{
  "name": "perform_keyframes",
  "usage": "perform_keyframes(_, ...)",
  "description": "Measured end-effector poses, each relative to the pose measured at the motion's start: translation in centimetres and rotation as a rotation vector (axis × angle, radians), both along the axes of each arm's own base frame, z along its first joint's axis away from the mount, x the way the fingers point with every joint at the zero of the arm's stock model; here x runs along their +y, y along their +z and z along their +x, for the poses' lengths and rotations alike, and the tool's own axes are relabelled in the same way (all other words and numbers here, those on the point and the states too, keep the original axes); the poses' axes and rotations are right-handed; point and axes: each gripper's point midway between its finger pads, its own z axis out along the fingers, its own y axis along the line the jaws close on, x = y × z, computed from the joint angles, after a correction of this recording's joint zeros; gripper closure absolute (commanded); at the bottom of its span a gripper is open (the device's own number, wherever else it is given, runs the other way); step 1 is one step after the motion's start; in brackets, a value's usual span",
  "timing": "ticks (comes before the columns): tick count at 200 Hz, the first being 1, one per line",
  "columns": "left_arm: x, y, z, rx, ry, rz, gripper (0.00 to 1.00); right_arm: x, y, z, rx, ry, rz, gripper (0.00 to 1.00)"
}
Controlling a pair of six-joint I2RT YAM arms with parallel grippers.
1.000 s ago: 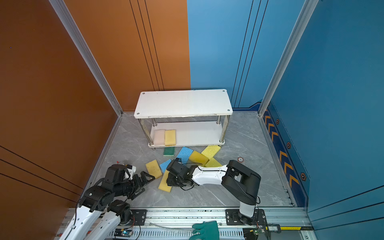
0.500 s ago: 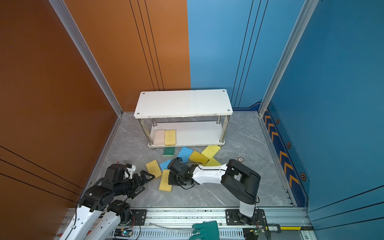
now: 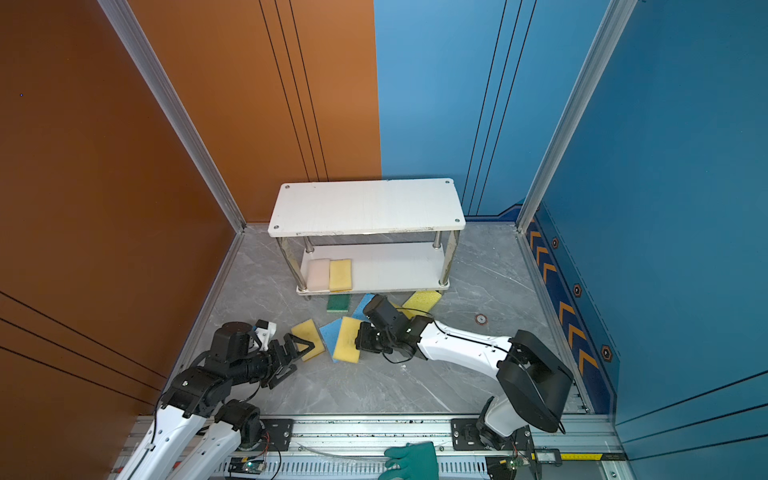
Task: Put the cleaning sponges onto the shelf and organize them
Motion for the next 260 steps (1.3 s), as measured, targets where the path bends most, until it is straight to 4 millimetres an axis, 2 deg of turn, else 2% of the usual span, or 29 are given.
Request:
perform_keyframes(30,-1.6,1.0,1.0,-0.038,-0.062,-0.046,0.02,-4.4,2.9,1.7,-0.002,-0.010,0.014,0.91)
perform_keyframes(52,-3.3,1.9,1.5,-0.061,-0.130,-0.072,0.02,-6.6,4.8,2.2,0.005,0.021,0.002,0.91)
perform_keyframes(88,-7.3,4.6,2.4,-0.131,-0.269,-0.117,0.02,-7.1,8.9,0.8,-0.017,0.153,0.010,0.91)
perform_keyframes(110,-9.7,5.8,3.2,-0.163,-0.324,-0.158,0.02,-7.3,10.5,-0.6,-0.024,0.214,0.016,0.91)
perform_keyframes(136,-11.7,7.0,4.1,-0.196,-0.357,-0.197,0.02,-7.7,11.2,-2.0,-0.014,0.259,0.016,0.91)
perform_keyframes(168,-13.4,9.0,4.4,-0.242,-0.388,-0.241,0.01,-7.7,11.1,-3.2,0.010,0.295,0.011,0.91)
perform_keyframes(210,-14.4,10.1,3.9,-0.264,-0.408,-0.273,0.13,-7.4,11.2,-3.9,0.015,0.322,0.006,0.91)
perform_keyframes(215,-14.5,10.1,3.8,-0.263,-0.410,-0.275,0.18,-7.4,11.3,-4.0,0.011,0.325,0.007,0.91)
perform_keyframes(260,-15.0,10.3,3.4,-0.267,-0.417,-0.278,0.28,-6.9,11.6,-4.5,0.003,0.350,0.010,0.91)
